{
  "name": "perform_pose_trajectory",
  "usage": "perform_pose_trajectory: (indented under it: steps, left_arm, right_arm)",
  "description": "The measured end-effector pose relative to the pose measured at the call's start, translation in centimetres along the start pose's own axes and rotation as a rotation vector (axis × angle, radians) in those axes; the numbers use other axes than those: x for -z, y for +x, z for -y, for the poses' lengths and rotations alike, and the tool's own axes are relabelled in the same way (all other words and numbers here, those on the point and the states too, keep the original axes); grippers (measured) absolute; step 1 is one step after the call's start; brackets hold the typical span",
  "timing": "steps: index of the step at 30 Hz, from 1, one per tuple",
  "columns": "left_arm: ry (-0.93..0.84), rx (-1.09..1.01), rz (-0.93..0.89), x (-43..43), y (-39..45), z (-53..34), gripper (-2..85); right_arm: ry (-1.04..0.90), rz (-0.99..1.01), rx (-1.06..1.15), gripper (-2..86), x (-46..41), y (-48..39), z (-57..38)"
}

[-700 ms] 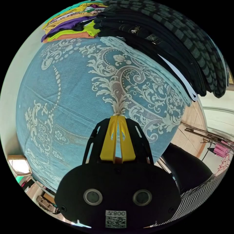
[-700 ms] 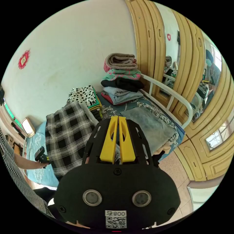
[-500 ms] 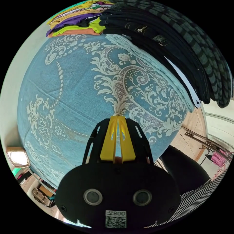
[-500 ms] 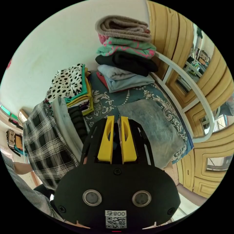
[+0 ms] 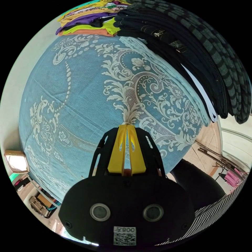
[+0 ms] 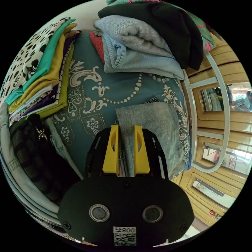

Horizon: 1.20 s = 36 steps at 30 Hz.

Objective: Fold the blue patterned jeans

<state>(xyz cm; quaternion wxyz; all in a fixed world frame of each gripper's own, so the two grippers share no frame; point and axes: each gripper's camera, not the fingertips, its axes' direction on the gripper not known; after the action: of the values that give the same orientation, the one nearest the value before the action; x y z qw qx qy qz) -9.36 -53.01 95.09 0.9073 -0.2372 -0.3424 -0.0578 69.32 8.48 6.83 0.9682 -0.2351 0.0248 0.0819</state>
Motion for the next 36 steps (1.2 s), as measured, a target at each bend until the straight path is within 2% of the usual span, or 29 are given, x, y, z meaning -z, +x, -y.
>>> perform_pose_trajectory:
  steps: [5, 7, 14, 17, 21, 26, 31, 36]
  left_arm:
    - [0.003, 0.013, -0.013, 2.3, 0.1, -1.7, 0.2]
    - [0.006, 0.029, -0.034, 3.3, 0.0, -2.5, 0.2]
    - [-0.023, 0.211, -0.254, 7.7, -1.7, -6.0, 0.1]
    - [0.014, 0.245, -0.383, 10.6, -1.7, -8.0, 0.1]
    - [0.111, 0.215, -0.408, 16.6, -0.8, -10.9, 0.1]
    - [0.243, 0.193, -0.433, 24.4, 0.0, -14.9, 0.1]
    - [0.393, 0.199, -0.464, 32.5, 0.7, -19.6, 0.2]
    - [0.682, 0.198, -0.534, 43.5, 1.1, -26.3, 0.8]
  right_arm:
    - [0.084, 0.08, -0.082, 4.3, 3.4, 2.5, -1.3]
    - [0.131, 0.207, -0.188, 3.3, 5.5, 4.9, -2.7]
    - [0.285, 0.465, -0.43, 2.3, 11.6, 10.7, -9.2]
    - [0.38, 0.599, -0.532, 2.2, 14.3, 12.9, -13.1]
    - [0.528, 0.741, -0.607, 1.9, 18.6, 14.5, -18.2]
    - [0.728, 0.863, -0.584, 1.7, 25.4, 14.7, -22.0]
    - [0.911, 0.952, -0.432, 1.5, 34.9, 11.7, -23.6]
    - [1.062, 0.989, -0.202, 1.4, 45.0, 6.2, -24.9]
